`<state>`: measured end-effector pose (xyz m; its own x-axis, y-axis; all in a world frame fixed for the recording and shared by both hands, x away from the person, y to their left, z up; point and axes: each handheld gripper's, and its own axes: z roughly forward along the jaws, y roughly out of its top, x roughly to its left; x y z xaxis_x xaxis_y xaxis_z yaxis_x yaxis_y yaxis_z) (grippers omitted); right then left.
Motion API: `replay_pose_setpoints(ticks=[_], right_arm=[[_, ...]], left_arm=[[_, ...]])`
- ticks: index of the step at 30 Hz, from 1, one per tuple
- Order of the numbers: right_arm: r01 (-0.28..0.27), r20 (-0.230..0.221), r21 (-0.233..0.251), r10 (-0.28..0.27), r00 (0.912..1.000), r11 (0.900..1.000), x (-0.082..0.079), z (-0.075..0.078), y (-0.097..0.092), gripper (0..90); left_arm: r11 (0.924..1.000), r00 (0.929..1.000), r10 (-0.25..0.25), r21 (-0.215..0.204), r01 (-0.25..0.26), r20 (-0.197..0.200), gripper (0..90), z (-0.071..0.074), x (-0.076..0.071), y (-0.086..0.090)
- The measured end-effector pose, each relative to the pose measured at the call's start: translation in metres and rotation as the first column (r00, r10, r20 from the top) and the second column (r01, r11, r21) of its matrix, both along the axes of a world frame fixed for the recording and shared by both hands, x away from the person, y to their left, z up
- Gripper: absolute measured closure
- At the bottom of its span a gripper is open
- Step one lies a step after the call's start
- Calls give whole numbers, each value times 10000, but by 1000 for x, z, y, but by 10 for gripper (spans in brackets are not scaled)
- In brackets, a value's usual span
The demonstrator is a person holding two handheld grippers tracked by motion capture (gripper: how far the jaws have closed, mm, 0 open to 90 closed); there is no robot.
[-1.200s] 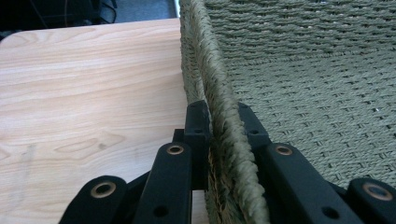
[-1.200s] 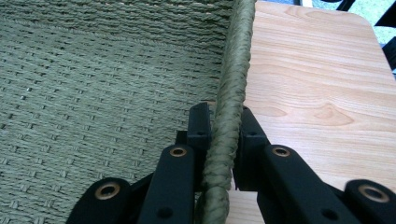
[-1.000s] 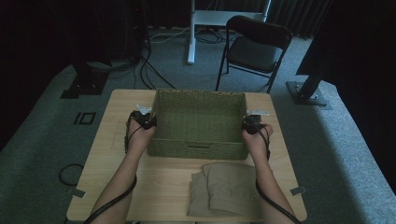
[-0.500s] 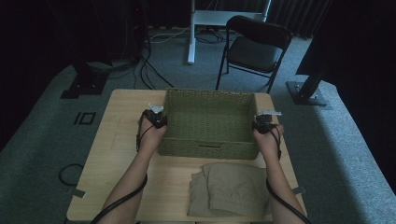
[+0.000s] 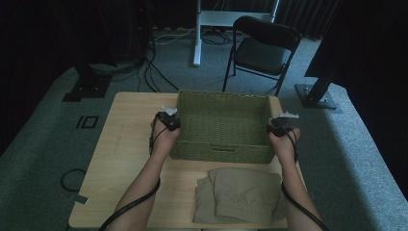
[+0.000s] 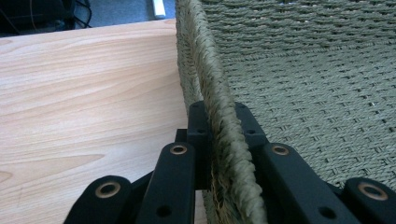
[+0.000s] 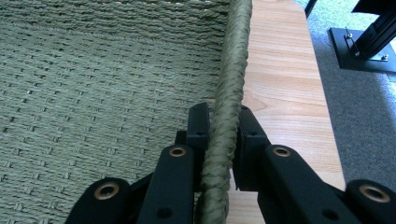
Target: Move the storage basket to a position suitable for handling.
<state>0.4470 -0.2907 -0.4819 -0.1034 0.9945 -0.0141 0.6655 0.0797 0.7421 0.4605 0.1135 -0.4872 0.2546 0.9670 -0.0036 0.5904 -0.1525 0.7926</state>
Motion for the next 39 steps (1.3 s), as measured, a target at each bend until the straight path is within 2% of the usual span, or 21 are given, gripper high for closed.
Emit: replay_pose_setpoints(ticks=[19, 28, 39], right_arm=[[37, -85, -13, -38, 10000, 10000, 7, 1, -25, 798], [-29, -123, 59, 30, 9999, 10000, 14, 1, -38, 795], [-200, -147, -15, 200, 9997, 9998, 20, 1, -42, 797]], left_arm=[[10000, 9999, -20, -6, 20, -138, 817, 0, 8, -25], [9998, 9997, 171, -96, -172, -149, 815, 0, 9, -40], [9997, 9995, 238, -71, -239, -210, 813, 0, 10, -41]])
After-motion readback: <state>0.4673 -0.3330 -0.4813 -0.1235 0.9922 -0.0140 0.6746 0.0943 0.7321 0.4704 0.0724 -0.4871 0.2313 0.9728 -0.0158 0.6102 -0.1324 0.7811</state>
